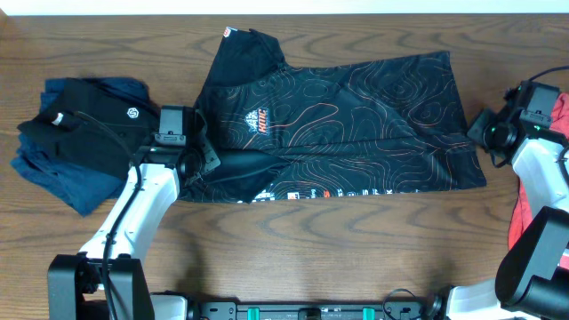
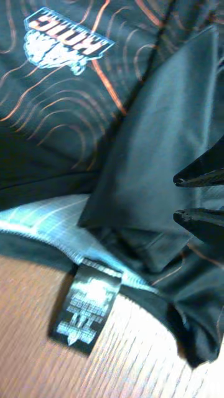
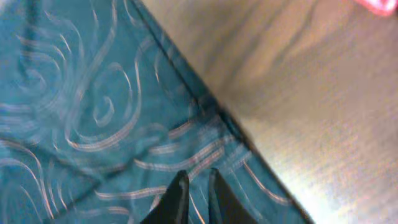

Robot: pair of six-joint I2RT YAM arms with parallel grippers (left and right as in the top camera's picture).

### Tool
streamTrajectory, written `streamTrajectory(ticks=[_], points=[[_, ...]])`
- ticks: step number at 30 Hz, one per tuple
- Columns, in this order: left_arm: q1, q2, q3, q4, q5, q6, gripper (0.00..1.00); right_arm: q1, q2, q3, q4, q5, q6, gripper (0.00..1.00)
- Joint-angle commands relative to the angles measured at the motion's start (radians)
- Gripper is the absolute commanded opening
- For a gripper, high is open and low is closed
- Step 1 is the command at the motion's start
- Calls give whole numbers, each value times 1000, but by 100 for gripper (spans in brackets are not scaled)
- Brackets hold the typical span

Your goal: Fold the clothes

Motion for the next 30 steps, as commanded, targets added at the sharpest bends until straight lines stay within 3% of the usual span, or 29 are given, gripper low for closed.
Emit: streamTrajectory(ticks=[1,7,11,30], points=[[-14,9,-6,-10,87,66,17,13,10,-1,-59,49,-5,12],[-82,9,-6,-24,95,127,37,12,10,-1,-240,204,66,19],[-132,9,-6,-32,94,168,38,12,10,-1,-306,247,69,30],[-247,129,-6,79,104,312,43,6,10,-1,-336,289,70,35]])
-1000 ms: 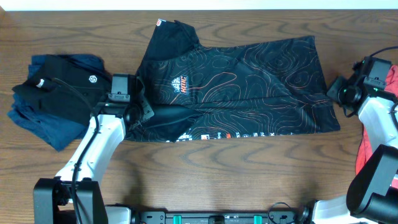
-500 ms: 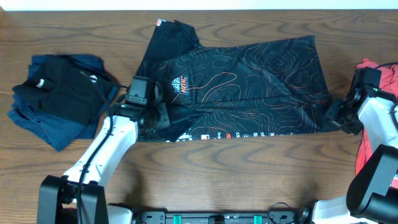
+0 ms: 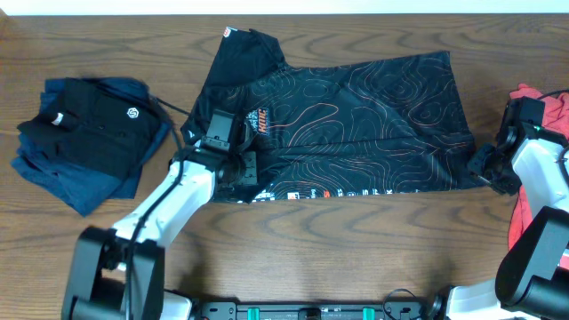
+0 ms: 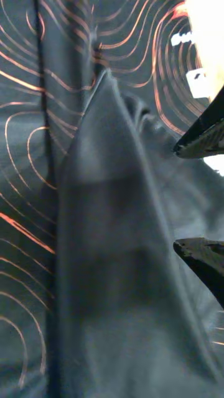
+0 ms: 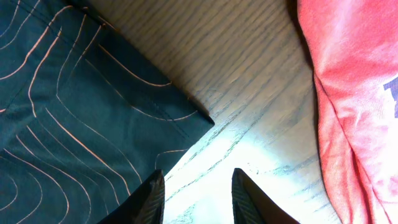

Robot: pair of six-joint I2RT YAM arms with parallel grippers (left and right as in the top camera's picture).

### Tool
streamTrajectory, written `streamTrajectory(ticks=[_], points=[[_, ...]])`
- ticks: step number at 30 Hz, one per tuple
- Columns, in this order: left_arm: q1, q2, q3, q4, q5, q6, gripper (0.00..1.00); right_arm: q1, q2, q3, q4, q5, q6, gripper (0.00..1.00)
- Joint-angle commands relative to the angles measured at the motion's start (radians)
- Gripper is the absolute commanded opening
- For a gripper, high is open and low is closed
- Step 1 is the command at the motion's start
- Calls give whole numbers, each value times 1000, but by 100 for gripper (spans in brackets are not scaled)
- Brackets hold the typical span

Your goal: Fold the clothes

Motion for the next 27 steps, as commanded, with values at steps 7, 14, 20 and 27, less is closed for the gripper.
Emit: streamTrajectory(ticks=[7,14,20,27], points=[[-81,62,-6,48,18,158,44,7,10,3,1,23,14,35],[-110,62,-6,68,-105,185,44,7,10,3,0,23,14,35],[-111,62,-6,74,-113,235,44,7,10,3,2,11,14,35],[-111,62,-6,89,-142,238,44,7,10,3,5,8,14,35]])
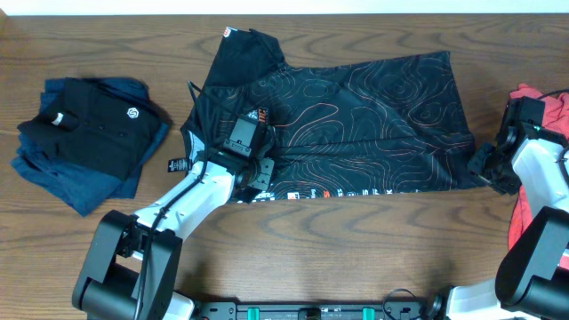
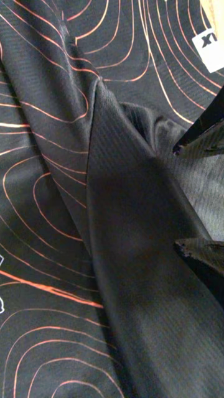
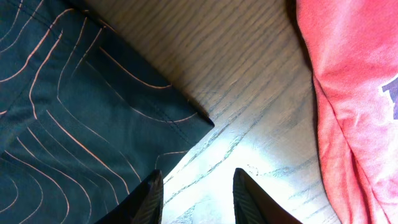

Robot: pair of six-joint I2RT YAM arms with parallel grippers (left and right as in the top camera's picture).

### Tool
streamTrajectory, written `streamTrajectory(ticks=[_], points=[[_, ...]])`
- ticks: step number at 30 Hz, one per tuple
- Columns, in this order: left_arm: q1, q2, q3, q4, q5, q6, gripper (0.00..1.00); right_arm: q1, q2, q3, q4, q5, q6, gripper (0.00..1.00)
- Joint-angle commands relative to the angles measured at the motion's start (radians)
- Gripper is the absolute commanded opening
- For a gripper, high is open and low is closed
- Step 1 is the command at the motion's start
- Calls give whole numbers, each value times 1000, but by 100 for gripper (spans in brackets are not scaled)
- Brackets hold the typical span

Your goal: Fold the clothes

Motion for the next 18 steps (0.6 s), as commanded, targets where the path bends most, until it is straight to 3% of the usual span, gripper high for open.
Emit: streamTrajectory(ticks=[1,18], points=[[-2,6,-6,2,-28,21,44,7,10,3,2,6,14,35],[-6,74,-6,6,-28,32,47,7,10,3,3,3,14,35]])
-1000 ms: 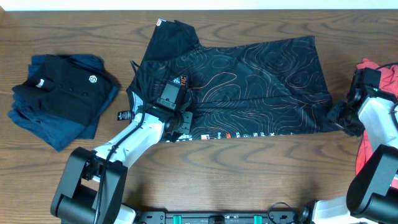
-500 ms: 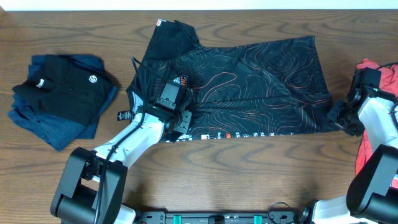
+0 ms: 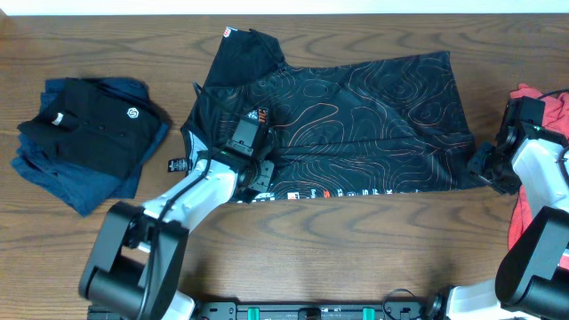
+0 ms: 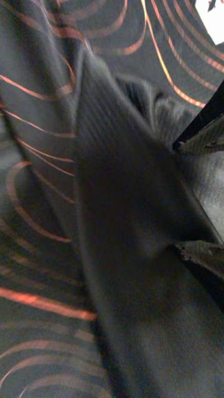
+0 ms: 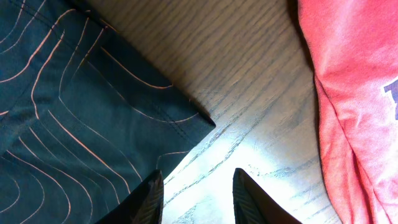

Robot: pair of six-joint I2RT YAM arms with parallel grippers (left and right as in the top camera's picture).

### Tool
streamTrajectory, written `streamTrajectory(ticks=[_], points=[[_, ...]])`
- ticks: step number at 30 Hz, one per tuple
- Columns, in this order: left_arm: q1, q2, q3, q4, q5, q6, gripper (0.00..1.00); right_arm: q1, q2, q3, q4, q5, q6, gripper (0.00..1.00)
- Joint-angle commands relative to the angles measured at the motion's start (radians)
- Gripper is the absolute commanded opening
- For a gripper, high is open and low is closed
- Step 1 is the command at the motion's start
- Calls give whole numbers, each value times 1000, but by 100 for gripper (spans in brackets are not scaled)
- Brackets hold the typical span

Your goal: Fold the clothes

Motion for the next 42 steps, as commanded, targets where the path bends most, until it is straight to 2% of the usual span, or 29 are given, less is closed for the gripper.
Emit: streamTrajectory(ticks=[1,5,6,8,10,12,19,26,27,30,33,37,39,42], points=[[-5,19,-6,10,-11,6,47,7,10,3,2,6,14,35],[-5,19,-6,32,-13,7,46,7,10,3,2,6,14,35],[-5,19,-6,37,-17,7,41,7,10,3,2,6,14,35],[-5,19,-6,52,-32,6,22,7,10,3,2,6,14,35],[-5,17,-3,61,-64,5,13,7,10,3,2,6,14,35],[-5,14,5,61,-97,5,10,7,10,3,2,6,14,34],[-5,-17,33,111,-190,6,10,7,10,3,2,6,14,35],[-5,-17,33,183,-199,6,11,7,10,3,2,6,14,34],[-5,-17,33,195,-199,7,12,7,10,3,2,6,14,35],[-5,-17,33,200,-199,6,29,7,10,3,0,6,14,34],[-5,-17,33,184,-199,6,38,7,10,3,-3,6,14,35],[-5,-24,33,103,-199,5,60,7,10,3,-17,8,14,35],[-5,-39,33,38,-199,-16,63,7,10,3,-30,22,14,35],[-2,-64,33,-54,-245,-117,63,6,10,-3,-35,34,14,37]])
